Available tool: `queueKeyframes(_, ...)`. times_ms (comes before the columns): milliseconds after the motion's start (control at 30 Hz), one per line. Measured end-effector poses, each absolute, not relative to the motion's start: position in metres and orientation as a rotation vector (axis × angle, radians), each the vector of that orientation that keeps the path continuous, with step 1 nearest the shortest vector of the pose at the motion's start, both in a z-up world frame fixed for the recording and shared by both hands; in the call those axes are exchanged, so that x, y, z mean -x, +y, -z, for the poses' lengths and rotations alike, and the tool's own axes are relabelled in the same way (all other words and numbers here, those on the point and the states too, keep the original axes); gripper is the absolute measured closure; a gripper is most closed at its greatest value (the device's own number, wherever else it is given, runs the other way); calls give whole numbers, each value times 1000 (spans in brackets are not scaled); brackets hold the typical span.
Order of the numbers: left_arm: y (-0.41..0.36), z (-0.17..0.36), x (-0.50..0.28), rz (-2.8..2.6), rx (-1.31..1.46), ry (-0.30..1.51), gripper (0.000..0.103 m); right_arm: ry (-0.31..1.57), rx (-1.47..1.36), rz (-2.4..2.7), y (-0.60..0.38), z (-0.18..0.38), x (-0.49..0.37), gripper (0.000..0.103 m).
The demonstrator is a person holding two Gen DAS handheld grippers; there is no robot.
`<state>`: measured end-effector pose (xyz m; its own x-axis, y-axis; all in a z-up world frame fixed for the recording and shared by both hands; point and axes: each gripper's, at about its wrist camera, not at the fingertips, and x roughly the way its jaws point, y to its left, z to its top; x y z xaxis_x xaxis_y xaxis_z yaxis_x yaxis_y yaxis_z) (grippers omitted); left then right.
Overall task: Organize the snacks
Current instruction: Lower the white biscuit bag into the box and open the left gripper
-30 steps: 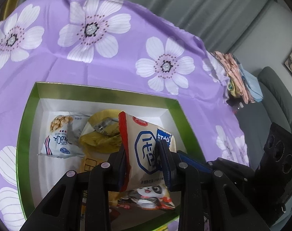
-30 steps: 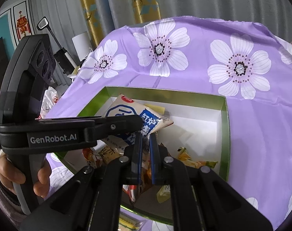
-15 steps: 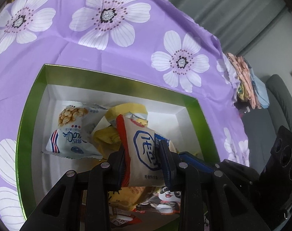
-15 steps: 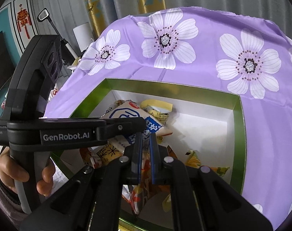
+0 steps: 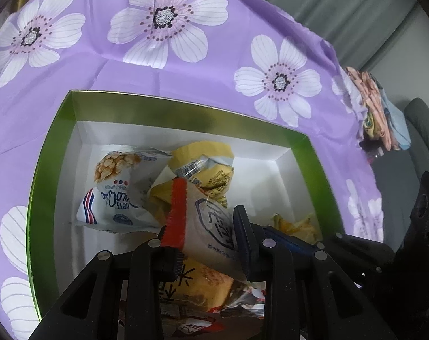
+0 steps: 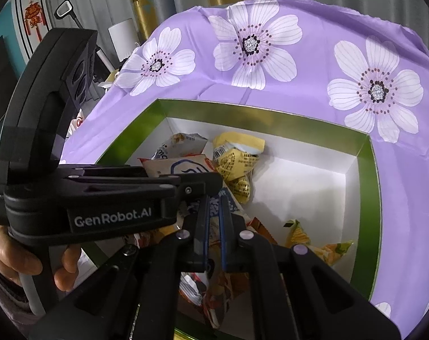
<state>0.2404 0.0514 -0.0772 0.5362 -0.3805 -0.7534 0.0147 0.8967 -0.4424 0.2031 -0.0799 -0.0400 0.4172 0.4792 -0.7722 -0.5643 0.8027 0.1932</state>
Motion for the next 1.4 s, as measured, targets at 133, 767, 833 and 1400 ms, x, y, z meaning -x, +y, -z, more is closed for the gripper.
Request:
queueKeyframes(133, 52, 79, -241, 228, 392, 994, 72, 940, 103, -651, -79, 41, -205, 95)
queueKeyframes(767, 44, 78, -241, 174, 304, 1015, 56, 997, 101, -628, -79, 49, -209, 91)
queueKeyframes(833, 44, 79, -241, 171, 301, 1016, 56, 997, 102, -624, -79, 49, -210, 90)
queueKeyframes(1400, 37, 69, -233, 156, 263, 992, 24, 983, 99, -606, -84, 45, -205, 67)
